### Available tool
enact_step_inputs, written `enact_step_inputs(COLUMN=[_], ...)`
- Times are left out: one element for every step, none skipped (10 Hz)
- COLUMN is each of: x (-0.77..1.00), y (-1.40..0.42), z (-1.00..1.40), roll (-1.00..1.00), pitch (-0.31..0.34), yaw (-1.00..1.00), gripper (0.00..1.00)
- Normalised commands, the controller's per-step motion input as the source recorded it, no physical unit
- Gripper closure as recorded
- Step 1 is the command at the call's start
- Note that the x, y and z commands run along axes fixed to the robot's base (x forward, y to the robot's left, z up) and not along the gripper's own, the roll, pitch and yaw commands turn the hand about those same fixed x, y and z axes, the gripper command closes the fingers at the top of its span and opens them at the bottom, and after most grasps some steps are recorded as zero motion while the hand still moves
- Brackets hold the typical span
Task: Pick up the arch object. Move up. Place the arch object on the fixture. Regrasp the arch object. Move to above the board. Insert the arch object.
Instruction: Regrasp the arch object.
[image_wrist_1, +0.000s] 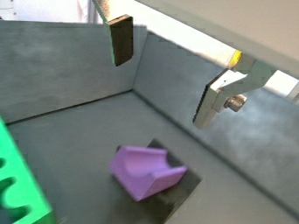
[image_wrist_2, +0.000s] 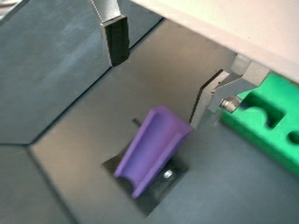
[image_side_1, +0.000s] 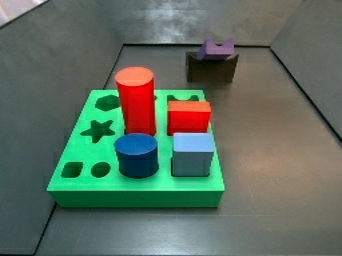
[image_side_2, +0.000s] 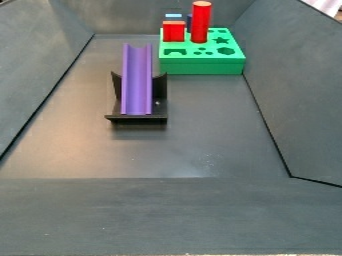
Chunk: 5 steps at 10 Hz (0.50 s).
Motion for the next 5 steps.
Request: enact_step_inputs(x=[0.07,0.09,0.09,0.10,0.10], y=[-0.03,-0.04,-0.04,-0.04,-0.05], z=[0.00,0.00,0.00,0.00,0.00], roll=[1.00,1.00,1.00,1.00,1.00], pitch=[0.078,0.111,0.127,0.149,0.181], yaw=[0.05,0.07,0.07,0.09,0.12], gripper=[0.00,0.00,0.00,0.00,0.00])
